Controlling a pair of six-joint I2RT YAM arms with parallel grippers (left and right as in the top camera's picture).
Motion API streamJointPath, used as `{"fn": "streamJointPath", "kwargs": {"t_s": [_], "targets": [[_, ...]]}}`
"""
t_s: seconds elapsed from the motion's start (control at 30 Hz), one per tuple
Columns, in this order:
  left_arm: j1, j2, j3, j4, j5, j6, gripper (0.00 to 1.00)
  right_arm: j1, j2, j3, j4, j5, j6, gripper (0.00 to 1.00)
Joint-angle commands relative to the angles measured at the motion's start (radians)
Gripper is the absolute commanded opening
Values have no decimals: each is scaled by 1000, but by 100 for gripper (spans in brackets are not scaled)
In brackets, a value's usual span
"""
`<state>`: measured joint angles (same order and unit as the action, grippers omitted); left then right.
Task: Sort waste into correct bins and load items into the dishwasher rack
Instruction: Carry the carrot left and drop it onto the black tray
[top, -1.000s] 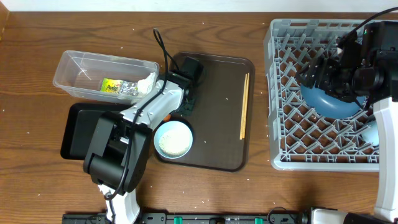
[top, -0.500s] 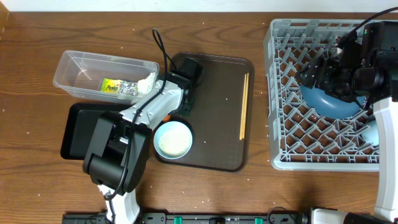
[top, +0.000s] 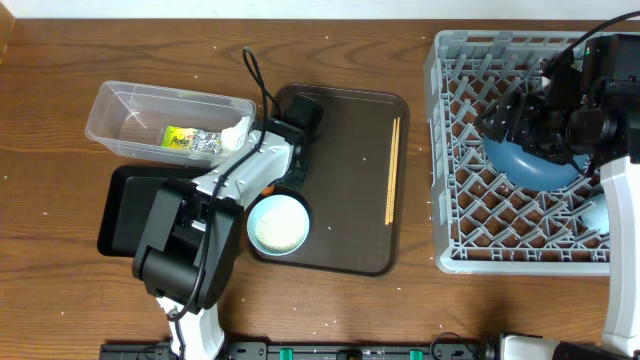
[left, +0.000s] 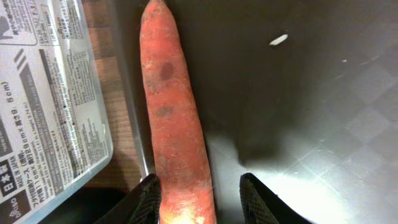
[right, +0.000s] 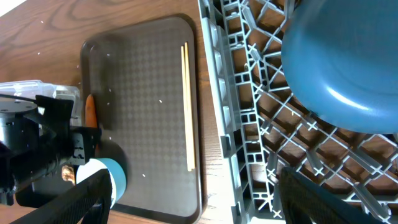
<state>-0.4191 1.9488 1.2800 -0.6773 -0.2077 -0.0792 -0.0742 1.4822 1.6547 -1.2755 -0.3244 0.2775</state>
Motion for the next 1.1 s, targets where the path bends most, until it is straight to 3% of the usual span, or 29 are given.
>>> {"fn": "streamJointPath", "kwargs": {"t_s": [0.0,0.23,0.57,0.73,1.07], "targets": [[-2,26,-17,1,93,-31,42,3,4,2,0,-8,-13,79],[-17,26,-17,45,314,-34,42,3,4,2,-1,-8,-13,78],[-25,27,-17,85,260,-27,42,3,4,2,-2,-8,-13,78],[-25,20,-9,92,260,-27,32,3,4,2,-1,-8,-13,78],[-24,-181,52,54,248,-30,32,3,4,2,0,-8,-13,78]]}}
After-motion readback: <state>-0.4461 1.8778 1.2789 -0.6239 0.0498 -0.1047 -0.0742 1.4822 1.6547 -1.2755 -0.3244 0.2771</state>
